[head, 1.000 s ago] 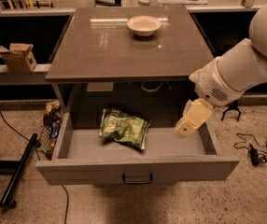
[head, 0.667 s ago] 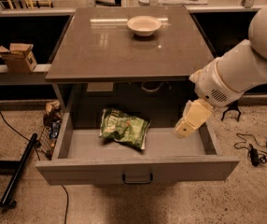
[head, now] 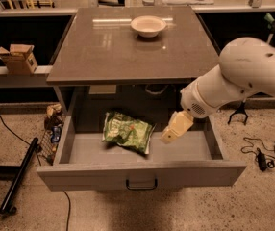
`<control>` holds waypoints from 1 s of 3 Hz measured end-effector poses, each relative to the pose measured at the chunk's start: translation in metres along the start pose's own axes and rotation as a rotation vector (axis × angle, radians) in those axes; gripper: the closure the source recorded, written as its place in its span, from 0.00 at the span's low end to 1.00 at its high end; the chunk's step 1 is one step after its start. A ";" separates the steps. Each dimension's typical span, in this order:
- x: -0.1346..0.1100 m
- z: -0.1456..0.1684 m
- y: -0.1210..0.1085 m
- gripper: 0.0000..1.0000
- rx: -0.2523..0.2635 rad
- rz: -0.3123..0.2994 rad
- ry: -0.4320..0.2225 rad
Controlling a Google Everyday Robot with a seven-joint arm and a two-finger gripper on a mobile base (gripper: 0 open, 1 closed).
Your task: Pick green jalapeno chip bag from top drawer and place on counter
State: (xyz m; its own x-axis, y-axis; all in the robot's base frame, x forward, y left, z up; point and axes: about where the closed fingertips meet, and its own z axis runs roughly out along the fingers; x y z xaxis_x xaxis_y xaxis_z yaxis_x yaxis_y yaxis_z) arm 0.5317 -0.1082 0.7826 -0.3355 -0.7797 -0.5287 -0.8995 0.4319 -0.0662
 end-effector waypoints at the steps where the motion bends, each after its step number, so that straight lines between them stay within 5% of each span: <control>1: -0.004 0.051 -0.013 0.00 -0.032 0.032 -0.063; 2: -0.004 0.051 -0.013 0.00 -0.032 0.032 -0.063; 3: -0.012 0.083 -0.013 0.00 -0.057 0.020 -0.080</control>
Offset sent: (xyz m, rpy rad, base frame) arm 0.0227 0.0178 -0.0301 0.0627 0.0060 -0.0023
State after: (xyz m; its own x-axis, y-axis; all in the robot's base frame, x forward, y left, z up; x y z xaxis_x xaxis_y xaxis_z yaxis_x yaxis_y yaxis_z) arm 0.5706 -0.0668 0.7197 -0.3318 -0.7317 -0.5954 -0.9083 0.4183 -0.0079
